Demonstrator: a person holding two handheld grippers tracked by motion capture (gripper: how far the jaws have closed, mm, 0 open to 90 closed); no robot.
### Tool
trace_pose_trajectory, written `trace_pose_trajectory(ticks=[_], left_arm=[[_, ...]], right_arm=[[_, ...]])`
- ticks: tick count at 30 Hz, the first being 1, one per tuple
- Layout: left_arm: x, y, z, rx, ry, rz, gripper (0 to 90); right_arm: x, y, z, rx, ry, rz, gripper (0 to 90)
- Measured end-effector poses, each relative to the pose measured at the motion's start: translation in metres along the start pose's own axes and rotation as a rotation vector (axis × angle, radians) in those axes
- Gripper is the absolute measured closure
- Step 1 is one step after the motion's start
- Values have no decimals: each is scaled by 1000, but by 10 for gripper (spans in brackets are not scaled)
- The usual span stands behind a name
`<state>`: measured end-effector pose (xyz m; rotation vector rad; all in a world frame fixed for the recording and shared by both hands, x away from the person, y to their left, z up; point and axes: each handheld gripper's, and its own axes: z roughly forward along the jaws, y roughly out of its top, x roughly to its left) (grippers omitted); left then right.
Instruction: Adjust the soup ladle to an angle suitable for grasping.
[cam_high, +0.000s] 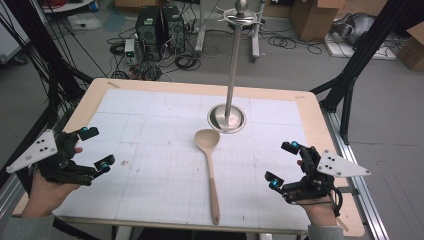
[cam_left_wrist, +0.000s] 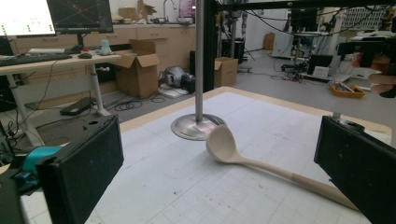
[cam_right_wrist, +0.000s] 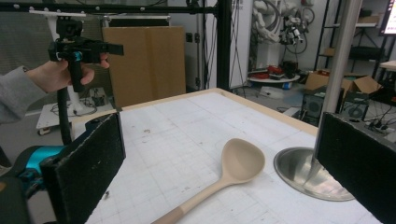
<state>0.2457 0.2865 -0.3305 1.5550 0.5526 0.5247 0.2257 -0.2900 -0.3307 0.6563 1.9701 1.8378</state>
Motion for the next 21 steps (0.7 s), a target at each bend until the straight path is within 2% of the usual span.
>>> trace_pose_trajectory(ticks=[12, 21], left_arm=[[1, -4, 5, 17, 3, -8, 18], [-1, -6, 3, 32, 0, -5, 18]], right_arm=[[-3, -1, 0, 7, -7, -16, 1], [-3, -1, 1, 15, -8, -4, 9]])
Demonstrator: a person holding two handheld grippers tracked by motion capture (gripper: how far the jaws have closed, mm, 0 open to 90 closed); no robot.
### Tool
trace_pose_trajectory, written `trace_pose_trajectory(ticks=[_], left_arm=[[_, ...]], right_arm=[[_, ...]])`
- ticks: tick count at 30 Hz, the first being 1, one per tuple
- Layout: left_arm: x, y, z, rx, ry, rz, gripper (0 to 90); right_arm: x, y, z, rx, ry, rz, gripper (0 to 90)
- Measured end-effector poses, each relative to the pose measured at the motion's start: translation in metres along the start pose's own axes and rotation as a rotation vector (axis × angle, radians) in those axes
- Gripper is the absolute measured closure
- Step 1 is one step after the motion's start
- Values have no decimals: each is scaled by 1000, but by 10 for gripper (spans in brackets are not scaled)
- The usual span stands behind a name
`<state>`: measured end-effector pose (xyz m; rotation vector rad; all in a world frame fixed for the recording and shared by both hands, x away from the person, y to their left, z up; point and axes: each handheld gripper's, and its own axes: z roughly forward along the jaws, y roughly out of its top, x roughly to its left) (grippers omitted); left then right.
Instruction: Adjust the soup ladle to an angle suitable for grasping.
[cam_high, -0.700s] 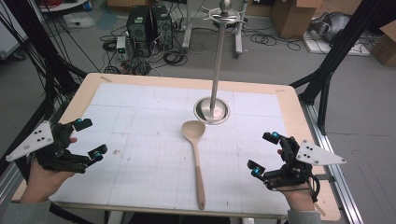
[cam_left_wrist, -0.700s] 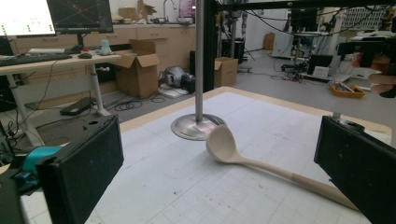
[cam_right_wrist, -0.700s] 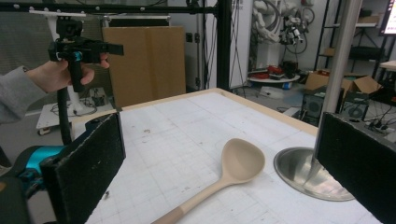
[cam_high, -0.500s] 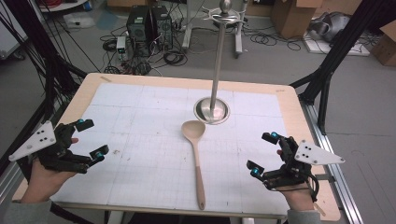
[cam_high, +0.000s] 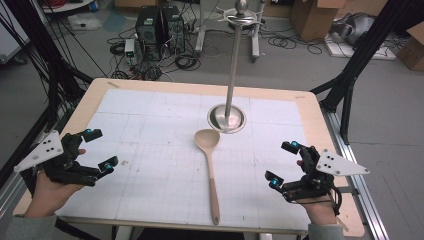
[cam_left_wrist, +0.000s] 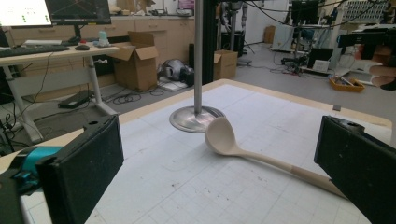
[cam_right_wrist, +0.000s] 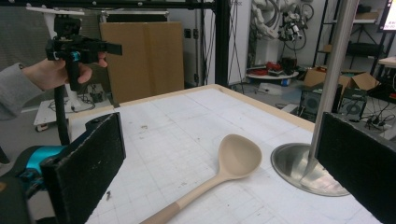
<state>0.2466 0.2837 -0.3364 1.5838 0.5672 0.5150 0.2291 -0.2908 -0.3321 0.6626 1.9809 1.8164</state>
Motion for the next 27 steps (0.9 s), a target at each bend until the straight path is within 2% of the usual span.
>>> trace_pose_trajectory(ticks=[5, 8, 9, 10, 11, 14, 15, 16, 17, 18, 19, 25, 27], left_arm=[[0, -1, -7, 2, 10, -4, 18], [0, -2, -11, 5, 18, -8, 18], [0, -3, -12, 5, 21, -11, 18], [1, -3, -13, 6, 23, -10, 18], [1, -3, -13, 7, 25, -13, 18], [1, -5, -15, 13, 31, -15, 18], [1, -5, -16, 14, 33, -16, 18], [1, -6, -16, 16, 35, -17, 18], [0, -6, -17, 20, 36, -15, 18], [0, -7, -17, 22, 37, -18, 18], [0, -7, -18, 25, 39, -18, 18], [-2, -8, -23, 32, 48, -16, 18], [-1, -8, -25, 30, 53, -18, 18]], right_arm=[[3, 0, 12, 10, 26, -12, 91], [6, -2, 22, 20, 36, -17, 214], [6, -4, 29, 35, 41, -13, 329], [6, -4, 29, 35, 41, -13, 329], [6, -6, 33, 41, 48, -17, 366], [7, -11, 45, 83, 62, -17, 492], [7, -14, 53, 117, 66, -29, 560], [7, -14, 53, 117, 66, -29, 560], [6, -16, 60, 132, 83, -22, 631], [6, -16, 60, 132, 83, -22, 631], [4, -17, 67, 146, 99, -22, 703], [0, -18, 83, 181, 138, -21, 823], [-2, -19, 96, 204, 149, -40, 877]])
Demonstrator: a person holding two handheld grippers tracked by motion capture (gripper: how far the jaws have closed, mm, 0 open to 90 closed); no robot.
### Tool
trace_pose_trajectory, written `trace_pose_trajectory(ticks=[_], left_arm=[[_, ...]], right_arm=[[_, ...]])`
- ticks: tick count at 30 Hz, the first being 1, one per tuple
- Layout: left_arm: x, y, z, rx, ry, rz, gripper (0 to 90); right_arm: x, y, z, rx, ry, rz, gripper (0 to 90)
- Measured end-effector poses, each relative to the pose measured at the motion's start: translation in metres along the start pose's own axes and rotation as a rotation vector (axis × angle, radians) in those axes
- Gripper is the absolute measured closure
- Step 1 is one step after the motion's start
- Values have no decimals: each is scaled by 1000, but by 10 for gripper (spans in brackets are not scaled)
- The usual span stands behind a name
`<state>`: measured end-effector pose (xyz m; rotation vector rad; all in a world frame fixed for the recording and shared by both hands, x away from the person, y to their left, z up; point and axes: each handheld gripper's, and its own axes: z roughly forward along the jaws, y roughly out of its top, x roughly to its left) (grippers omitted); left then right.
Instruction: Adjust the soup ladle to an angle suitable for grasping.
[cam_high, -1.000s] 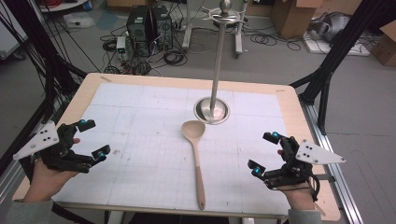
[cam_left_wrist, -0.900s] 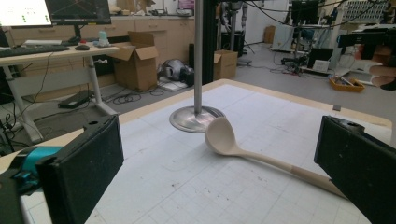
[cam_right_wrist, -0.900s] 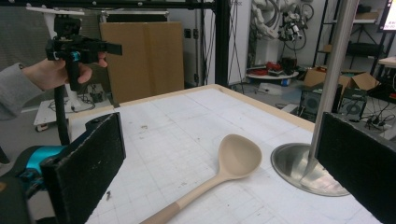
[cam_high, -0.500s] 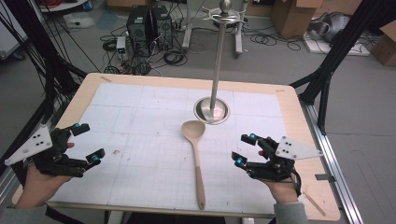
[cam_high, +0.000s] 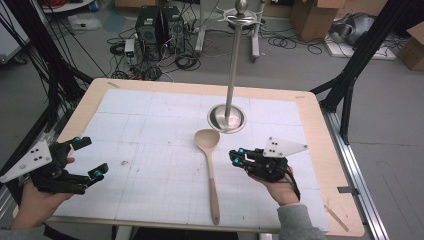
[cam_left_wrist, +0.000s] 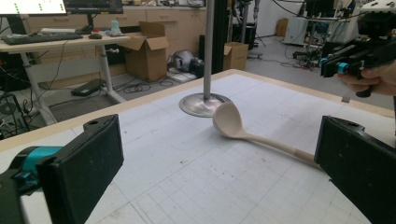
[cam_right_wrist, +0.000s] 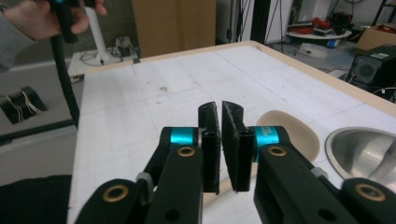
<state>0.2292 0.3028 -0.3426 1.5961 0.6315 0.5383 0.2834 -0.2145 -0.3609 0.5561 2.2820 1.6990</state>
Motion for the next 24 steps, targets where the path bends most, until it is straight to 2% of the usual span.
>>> trace_pose_trajectory(ticks=[2, 3, 6, 7, 13, 16, 18, 19, 24], left_arm=[[1, -1, -2, -1, 5, -2, 18], [2, -1, -3, 0, 6, -2, 18], [3, -3, -5, 1, 14, -8, 18], [3, -3, -5, 2, 16, -9, 18], [4, -4, -7, 5, 19, -8, 18], [4, -4, -6, 6, 19, -8, 18], [4, -5, -5, 8, 18, -10, 18], [4, -6, -5, 10, 18, -12, 18], [5, -7, -5, 16, 19, -13, 18]], right_arm=[[-3, 0, 9, 16, 4, -12, 889], [-3, 0, 9, 16, 4, -12, 889], [-12, -2, 27, 56, 2, -3, 889], [-12, -2, 27, 56, 2, -3, 889], [-24, -8, 58, 145, 4, -22, 892], [-26, -10, 66, 168, 6, -31, 892], [-29, -15, 79, 200, 6, -31, 893], [-29, -15, 79, 200, 6, -31, 893], [-37, -28, 104, 235, 11, -20, 895]])
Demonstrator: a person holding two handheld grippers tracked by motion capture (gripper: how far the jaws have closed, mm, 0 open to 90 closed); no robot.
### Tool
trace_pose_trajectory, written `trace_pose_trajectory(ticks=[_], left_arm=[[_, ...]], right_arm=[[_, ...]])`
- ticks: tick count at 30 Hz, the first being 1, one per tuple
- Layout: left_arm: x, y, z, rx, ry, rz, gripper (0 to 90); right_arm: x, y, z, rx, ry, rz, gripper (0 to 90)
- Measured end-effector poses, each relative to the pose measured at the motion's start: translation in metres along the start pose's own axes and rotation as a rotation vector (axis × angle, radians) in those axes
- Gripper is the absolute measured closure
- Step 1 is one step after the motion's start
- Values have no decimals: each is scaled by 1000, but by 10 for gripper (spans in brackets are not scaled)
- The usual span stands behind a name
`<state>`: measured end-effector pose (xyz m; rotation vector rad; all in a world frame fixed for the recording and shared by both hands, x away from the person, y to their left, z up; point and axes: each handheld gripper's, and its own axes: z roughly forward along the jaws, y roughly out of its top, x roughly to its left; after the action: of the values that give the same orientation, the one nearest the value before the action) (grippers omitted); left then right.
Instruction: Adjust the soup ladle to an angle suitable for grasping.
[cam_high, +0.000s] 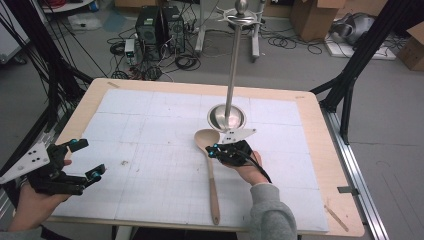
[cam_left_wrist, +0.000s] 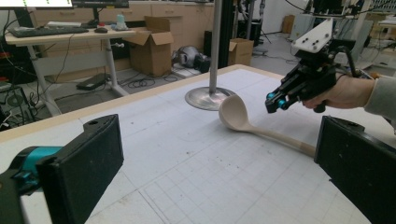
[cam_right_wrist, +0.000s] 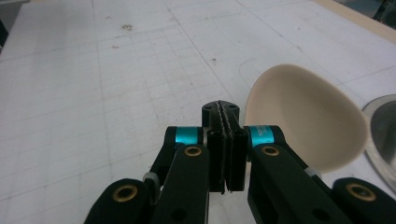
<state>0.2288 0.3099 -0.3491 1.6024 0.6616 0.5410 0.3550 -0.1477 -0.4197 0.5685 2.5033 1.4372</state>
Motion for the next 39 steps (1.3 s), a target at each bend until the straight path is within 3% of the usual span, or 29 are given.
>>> trace_pose_trajectory(ticks=[3, 7, 20, 32, 39], left_arm=[[1, -1, 0, 0, -2, -3, 18], [2, -3, -2, 3, 3, -9, 18], [2, -6, -4, 10, 10, -18, 18], [3, -9, -6, 17, 15, -23, 18], [2, -9, -6, 20, 12, -22, 18]], right_arm=[[-1, -2, 8, 9, 2, 10, 895], [-3, -6, 22, 63, 0, 17, 895], [-6, -7, 42, 126, 9, 19, 896], [-6, -5, 52, 197, -36, -23, 899], [-5, -7, 49, 200, -59, 7, 900]])
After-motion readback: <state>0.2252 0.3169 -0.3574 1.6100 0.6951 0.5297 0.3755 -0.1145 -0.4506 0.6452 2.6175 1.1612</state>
